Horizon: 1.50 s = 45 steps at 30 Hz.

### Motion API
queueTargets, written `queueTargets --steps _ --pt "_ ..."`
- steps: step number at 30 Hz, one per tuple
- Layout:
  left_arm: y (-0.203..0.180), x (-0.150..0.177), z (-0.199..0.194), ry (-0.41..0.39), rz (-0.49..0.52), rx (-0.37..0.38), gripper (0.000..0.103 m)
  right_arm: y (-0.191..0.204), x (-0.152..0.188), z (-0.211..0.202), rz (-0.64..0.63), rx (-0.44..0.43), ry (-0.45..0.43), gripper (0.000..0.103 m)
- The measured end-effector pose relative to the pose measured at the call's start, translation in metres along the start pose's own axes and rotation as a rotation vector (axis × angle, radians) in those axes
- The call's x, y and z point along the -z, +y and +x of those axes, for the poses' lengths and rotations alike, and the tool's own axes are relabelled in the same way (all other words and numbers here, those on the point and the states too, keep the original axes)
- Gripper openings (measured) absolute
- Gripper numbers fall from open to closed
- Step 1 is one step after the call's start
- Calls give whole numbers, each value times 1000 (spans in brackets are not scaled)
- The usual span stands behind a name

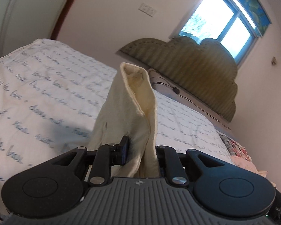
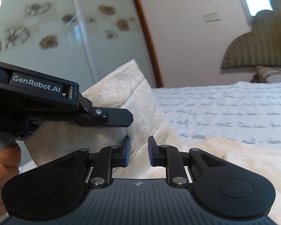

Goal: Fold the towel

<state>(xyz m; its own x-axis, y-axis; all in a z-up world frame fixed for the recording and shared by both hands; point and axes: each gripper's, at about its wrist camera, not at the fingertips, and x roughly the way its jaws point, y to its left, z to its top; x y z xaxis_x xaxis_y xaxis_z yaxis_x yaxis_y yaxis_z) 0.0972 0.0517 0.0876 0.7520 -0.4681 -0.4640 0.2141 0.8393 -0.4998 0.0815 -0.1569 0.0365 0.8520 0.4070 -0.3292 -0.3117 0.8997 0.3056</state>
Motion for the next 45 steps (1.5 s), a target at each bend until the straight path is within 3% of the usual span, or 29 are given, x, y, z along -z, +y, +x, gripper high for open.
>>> queueTargets --steps 7,18,23,29,30,31,34,38,41,45 --pt "-79 11 37 83 88 107 25 -61 1 -49 143 75 -62 20" --pt "-161 67 124 209 175 214 26 -137 17 -101 312 256 -88 20" --pt "-181 88 160 259 184 235 28 -169 27 -113 390 314 -78 20" --pt "-190 108 196 302 190 227 39 -196 42 -112 471 352 -39 19" --pt "-189 110 202 322 184 233 45 -198 45 -111 475 367 -26 19" --pt "-189 110 207 344 183 243 52 -201 49 -113 475 386 -11 19" --pt "-186 110 216 420 152 286 57 -205 55 -121 454 464 4 19" --pt "-182 100 200 408 134 389 65 -219 65 -147 445 601 -2 19" --pt "-169 86 176 328 175 358 72 -224 67 -170 449 716 -43 20" --pt "-139 76 154 252 241 194 73 -210 63 -182 413 677 -80 20"
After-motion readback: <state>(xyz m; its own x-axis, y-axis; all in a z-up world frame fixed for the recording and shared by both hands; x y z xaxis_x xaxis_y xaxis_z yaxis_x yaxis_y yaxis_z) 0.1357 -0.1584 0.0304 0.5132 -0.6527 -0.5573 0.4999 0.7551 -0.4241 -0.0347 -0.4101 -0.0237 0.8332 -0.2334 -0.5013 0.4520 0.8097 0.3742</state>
